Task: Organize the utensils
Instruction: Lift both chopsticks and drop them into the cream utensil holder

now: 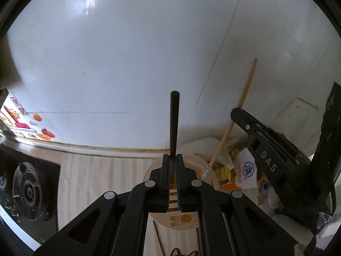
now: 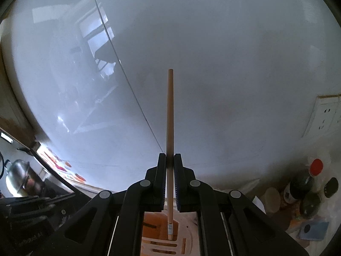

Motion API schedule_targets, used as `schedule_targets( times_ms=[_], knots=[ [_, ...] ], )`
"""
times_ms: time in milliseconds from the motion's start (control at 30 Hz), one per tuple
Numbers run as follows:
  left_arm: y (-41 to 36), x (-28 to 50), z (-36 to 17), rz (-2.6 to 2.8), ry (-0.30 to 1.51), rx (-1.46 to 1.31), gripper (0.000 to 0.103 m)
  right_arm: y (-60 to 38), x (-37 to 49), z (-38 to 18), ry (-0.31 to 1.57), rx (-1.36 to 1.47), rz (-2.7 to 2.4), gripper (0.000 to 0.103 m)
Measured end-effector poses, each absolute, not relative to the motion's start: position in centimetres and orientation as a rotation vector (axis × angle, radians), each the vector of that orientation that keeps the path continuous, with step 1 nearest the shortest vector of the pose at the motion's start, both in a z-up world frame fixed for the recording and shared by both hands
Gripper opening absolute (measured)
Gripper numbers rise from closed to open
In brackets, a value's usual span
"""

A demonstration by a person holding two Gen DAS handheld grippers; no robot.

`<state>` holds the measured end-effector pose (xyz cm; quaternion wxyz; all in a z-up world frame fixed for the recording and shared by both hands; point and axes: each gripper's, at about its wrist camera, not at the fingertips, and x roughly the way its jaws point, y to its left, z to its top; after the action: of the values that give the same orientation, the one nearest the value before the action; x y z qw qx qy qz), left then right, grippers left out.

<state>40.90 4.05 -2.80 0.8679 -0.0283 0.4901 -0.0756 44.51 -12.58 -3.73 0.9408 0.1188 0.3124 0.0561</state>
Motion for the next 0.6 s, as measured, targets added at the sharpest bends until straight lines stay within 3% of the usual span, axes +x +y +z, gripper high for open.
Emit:
schedule_targets(
  times_ms=[367, 467, 500, 533, 600],
  knots=[
    [5.0, 40.3, -3.6, -0.162, 1.093, -0.142, 0.005, -10.7, 45.4, -7.6, 0.773, 0.201, 0.189, 0.007],
    [5.1, 39.6, -2.5, -0.143, 1.076, -0.147, 0.012, -10.3, 45.2, -8.6, 0.838, 0.215, 0.224, 0.008],
    [5.1, 39.3, -2.1, -0.135, 1.068, -0.147, 0.022, -10.3, 45.1, -8.6, 0.848, 0.217, 0.227, 0.012],
    [5.0, 38.9, -1.5, -0.124, 1.052, -0.141, 0.041, -10.3, 44.6, -8.6, 0.854, 0.221, 0.233, 0.021],
    [5.3, 37.9, -0.7, -0.088, 1.005, -0.128, 0.068, -11.6, 43.4, -7.8, 0.845, 0.233, 0.232, 0.030]
  ],
)
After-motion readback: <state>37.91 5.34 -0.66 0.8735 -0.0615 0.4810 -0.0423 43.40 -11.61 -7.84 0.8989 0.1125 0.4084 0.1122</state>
